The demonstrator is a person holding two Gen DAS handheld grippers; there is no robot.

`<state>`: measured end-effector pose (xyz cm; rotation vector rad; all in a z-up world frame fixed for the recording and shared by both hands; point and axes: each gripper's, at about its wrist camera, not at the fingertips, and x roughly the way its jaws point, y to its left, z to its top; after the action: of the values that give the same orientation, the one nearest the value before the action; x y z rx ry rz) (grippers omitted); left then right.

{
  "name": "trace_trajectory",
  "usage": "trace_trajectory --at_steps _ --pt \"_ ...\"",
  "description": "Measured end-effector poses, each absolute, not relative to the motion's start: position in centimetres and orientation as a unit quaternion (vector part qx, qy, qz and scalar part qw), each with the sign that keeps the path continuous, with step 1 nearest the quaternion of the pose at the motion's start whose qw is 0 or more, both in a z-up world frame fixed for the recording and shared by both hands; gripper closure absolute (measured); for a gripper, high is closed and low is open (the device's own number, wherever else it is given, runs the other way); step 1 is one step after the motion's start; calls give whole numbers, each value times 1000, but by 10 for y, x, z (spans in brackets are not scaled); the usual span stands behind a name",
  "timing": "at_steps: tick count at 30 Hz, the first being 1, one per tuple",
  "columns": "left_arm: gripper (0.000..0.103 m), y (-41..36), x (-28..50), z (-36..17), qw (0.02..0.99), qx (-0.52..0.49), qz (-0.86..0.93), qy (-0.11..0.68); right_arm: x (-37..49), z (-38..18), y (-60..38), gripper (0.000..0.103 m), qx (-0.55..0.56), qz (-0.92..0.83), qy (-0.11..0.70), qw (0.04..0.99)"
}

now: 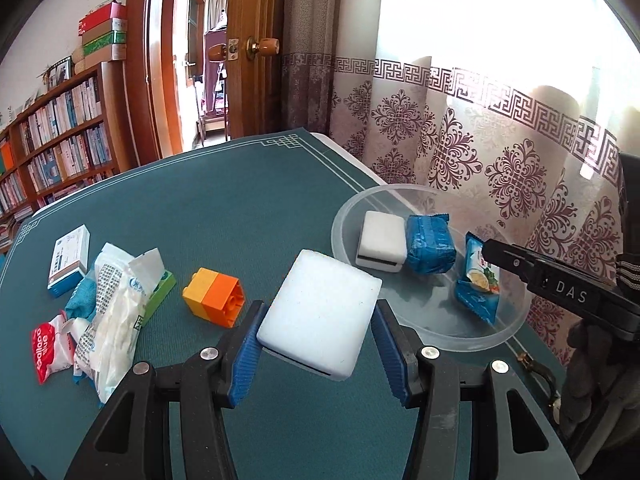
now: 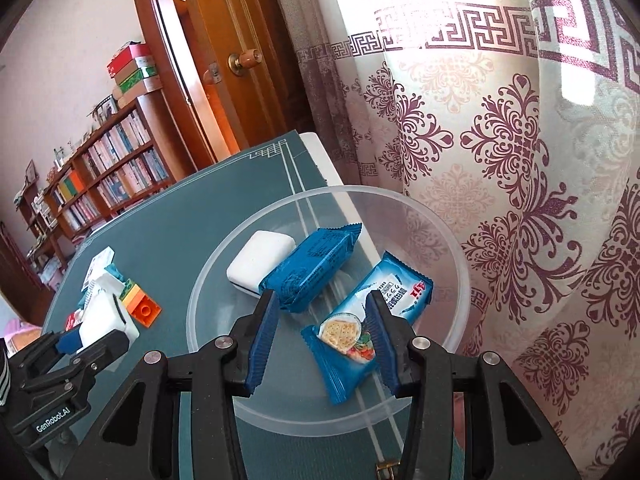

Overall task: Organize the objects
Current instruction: 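Lower the white block into the bowl and open the left gripper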

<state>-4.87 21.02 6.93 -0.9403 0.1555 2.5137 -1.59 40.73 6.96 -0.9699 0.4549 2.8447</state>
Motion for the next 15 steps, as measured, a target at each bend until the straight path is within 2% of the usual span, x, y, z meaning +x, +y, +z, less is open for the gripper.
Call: trace_trajectory --at_steps 11,13,15 --pt "44 267 -56 59 291 -349 888 67 -11 71 421 56 -306 936 157 70" --pt "24 273 -59 56 295 -348 888 64 -11 71 422 56 -306 936 158 71" --pt "15 273 -60 54 290 -342 892 60 -11 71 424 56 -305 936 159 73"
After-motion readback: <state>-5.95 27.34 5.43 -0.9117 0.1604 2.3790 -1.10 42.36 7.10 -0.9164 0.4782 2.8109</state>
